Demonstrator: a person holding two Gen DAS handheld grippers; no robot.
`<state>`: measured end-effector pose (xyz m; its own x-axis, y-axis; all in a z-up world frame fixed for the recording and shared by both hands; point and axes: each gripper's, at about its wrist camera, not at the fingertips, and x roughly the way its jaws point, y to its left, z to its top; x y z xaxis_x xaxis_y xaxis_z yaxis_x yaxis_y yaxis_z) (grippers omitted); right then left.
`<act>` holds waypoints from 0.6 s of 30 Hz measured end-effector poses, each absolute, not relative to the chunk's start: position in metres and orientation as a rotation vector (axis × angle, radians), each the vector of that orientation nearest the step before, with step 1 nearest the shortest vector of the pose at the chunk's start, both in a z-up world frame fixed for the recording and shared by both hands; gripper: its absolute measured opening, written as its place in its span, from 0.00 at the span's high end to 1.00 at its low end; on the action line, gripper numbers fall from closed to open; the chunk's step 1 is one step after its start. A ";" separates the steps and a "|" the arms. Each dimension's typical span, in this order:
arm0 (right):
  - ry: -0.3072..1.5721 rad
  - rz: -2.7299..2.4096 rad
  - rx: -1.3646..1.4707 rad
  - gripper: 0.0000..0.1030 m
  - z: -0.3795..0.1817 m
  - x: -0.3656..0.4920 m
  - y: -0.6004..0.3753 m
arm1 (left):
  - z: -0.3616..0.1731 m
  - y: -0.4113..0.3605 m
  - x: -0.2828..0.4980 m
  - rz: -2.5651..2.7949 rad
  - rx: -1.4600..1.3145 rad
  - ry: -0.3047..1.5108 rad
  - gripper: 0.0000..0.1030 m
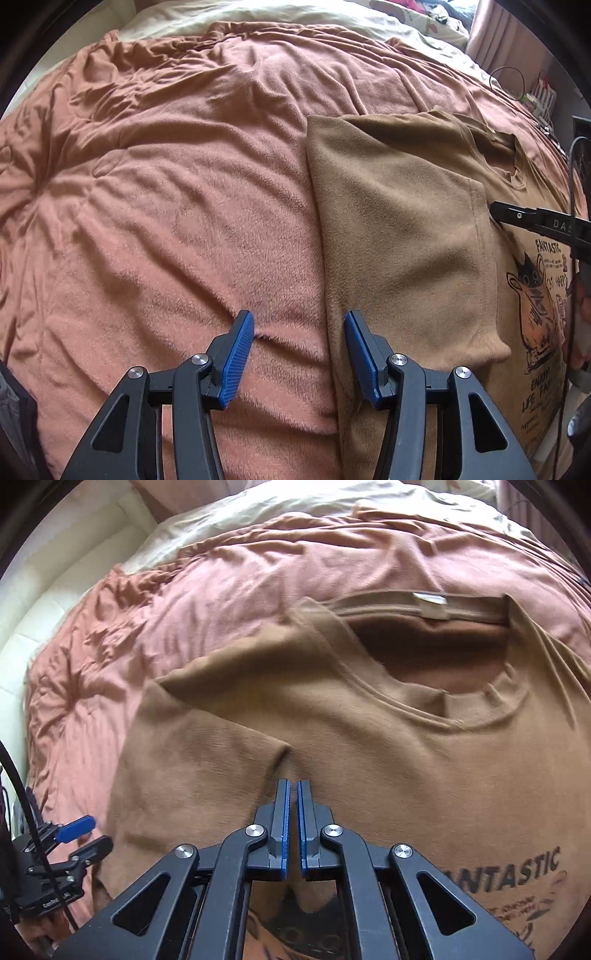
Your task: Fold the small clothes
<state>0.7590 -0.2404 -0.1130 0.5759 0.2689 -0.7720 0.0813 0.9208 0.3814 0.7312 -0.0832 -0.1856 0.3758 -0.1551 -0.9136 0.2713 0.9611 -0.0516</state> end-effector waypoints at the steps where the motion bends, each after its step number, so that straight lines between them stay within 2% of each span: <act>1: 0.961 0.114 0.429 0.99 -0.113 0.756 -0.244 | -0.186 -0.083 0.729 -0.273 0.110 1.162 0.47; 6: 0.996 0.132 0.426 0.98 -0.103 0.745 -0.248 | -0.185 -0.085 0.717 -0.259 0.163 1.179 0.41; 8: 0.989 0.135 0.418 0.94 -0.095 0.737 -0.251 | -0.183 -0.083 0.711 -0.255 0.156 1.185 0.41; 9: 0.986 0.137 0.419 0.81 -0.090 0.733 -0.253 | -0.180 -0.081 0.708 -0.253 0.146 1.187 0.40; 10: 0.983 0.136 0.419 0.59 -0.086 0.729 -0.257 | -0.177 -0.079 0.706 -0.252 0.136 1.185 0.40; 12: 0.960 0.121 0.401 0.36 -0.073 0.714 -0.261 | -0.167 -0.076 0.697 -0.245 0.122 1.169 0.40; 17: 0.964 0.121 0.356 0.32 -0.046 0.671 -0.265 | -0.137 -0.073 0.675 -0.257 0.102 1.139 0.33; 18: 0.964 0.114 0.346 0.25 -0.040 0.663 -0.266 | -0.131 -0.074 0.670 -0.257 0.099 1.132 0.30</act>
